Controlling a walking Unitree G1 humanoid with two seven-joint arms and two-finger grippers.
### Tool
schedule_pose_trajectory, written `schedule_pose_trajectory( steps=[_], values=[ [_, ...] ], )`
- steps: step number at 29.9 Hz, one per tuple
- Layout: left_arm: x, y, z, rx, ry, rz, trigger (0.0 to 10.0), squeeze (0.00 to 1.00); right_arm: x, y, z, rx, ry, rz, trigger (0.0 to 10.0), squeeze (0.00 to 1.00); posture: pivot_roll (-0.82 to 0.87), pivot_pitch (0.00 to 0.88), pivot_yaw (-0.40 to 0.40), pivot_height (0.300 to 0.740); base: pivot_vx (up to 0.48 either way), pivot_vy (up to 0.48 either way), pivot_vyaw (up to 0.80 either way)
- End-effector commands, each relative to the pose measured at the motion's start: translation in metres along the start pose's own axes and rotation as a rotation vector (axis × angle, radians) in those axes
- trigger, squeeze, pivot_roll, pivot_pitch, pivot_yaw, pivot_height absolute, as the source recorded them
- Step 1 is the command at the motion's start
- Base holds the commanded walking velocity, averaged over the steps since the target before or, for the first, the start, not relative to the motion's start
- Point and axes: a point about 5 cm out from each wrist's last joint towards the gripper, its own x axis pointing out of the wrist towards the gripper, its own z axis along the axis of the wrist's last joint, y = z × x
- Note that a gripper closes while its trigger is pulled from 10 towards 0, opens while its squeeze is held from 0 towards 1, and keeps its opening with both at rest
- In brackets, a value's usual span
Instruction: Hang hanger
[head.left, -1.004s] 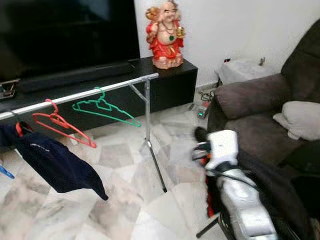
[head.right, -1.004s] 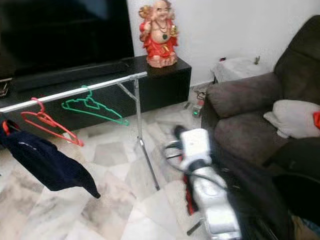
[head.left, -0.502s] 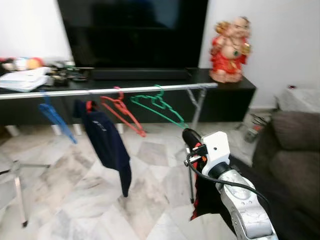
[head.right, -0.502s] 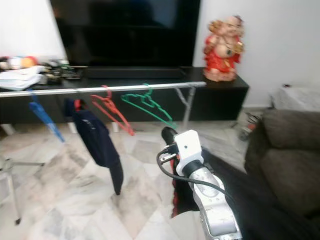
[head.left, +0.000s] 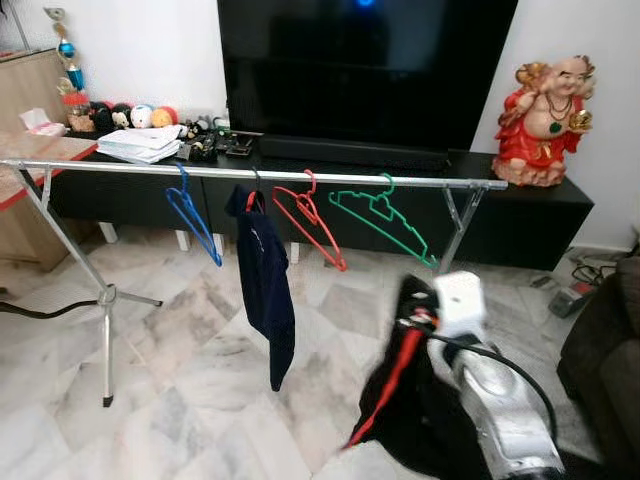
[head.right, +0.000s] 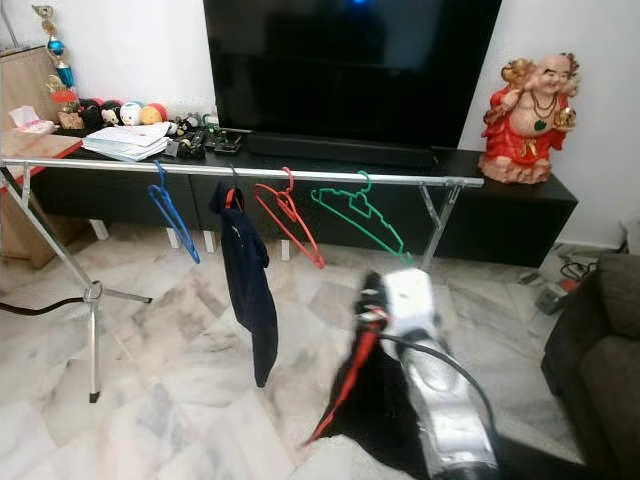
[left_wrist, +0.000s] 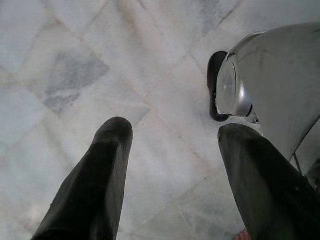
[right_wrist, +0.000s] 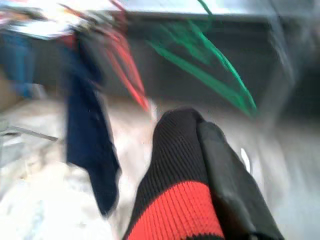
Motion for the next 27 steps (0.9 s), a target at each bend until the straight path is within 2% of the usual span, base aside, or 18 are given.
schedule_pose_trajectory(
  steps=[1,4,7,12,15,17,18,19,20,23,25,27],
  values=[
    [-0.001,-0.003,-0.002,-0.005,0.000,-0.007,10.0,0.00,0.000,0.008,-0.014,0.058,0.050,0.029,10.0,0.00,0.06,0.000,-0.014,0.740,0.000,0.000,0.00],
    [0.000,0.006,-0.001,-0.006,-0.003,0.019,10.0,0.00,0.000,0.024,-0.030,0.065,0.086,0.092,10.0,0.00,0.06,0.000,0.012,0.740,0.000,0.000,0.00],
    [0.000,0.013,0.002,0.010,-0.020,0.033,10.0,0.00,0.002,0.029,-0.039,0.033,0.093,0.071,10.0,0.00,0.07,0.000,0.039,0.740,0.000,0.000,0.00],
    [0.000,0.022,0.009,0.015,-0.097,0.032,10.0,0.00,-0.001,0.019,-0.055,0.034,0.109,-0.076,10.0,0.00,0.07,0.000,0.063,0.740,0.000,0.000,0.00],
    [-0.001,0.024,0.012,-0.021,-0.147,0.030,10.0,0.00,-0.006,0.012,-0.068,0.040,0.140,-0.137,10.0,0.00,0.05,0.000,0.056,0.740,0.000,0.000,0.00],
    [0.000,0.027,0.027,-0.059,-0.224,0.040,10.0,0.00,-0.012,0.008,-0.080,0.045,0.175,-0.152,10.0,0.00,0.06,0.000,0.042,0.740,0.000,0.000,0.00],
    [0.001,0.034,0.059,-0.067,-0.347,0.050,10.0,0.00,-0.014,0.006,-0.085,0.060,0.187,-0.152,10.0,0.00,0.07,0.000,0.035,0.740,0.000,0.000,0.00],
    [-0.004,0.043,0.113,-0.073,-0.561,0.060,10.0,0.00,-0.017,0.005,-0.091,0.084,0.205,-0.148,10.0,0.00,0.08,0.000,0.032,0.740,0.000,0.000,0.00],
    [-0.011,0.043,0.140,-0.062,-0.682,0.063,10.0,0.00,-0.019,0.003,-0.096,0.103,0.221,-0.152,10.0,0.00,0.08,0.000,0.031,0.740,0.000,0.000,0.00],
    [-0.021,0.036,0.158,-0.029,-0.784,0.056,10.0,0.00,-0.021,0.002,-0.101,0.098,0.239,-0.155,10.0,0.00,0.08,0.000,0.029,0.740,0.000,0.000,0.00],
    [-0.037,0.023,0.174,0.031,-0.914,0.006,10.0,0.00,-0.021,0.004,-0.103,0.053,0.243,-0.151,10.0,0.00,0.08,0.000,0.021,0.740,0.000,0.000,0.00],
    [-0.044,0.017,0.179,0.027,-0.962,-0.018,10.0,0.00,-0.019,0.005,-0.102,0.060,0.236,-0.150,10.0,0.00,0.09,0.000,0.016,0.740,0.000,0.000,0.00]
  ],
)
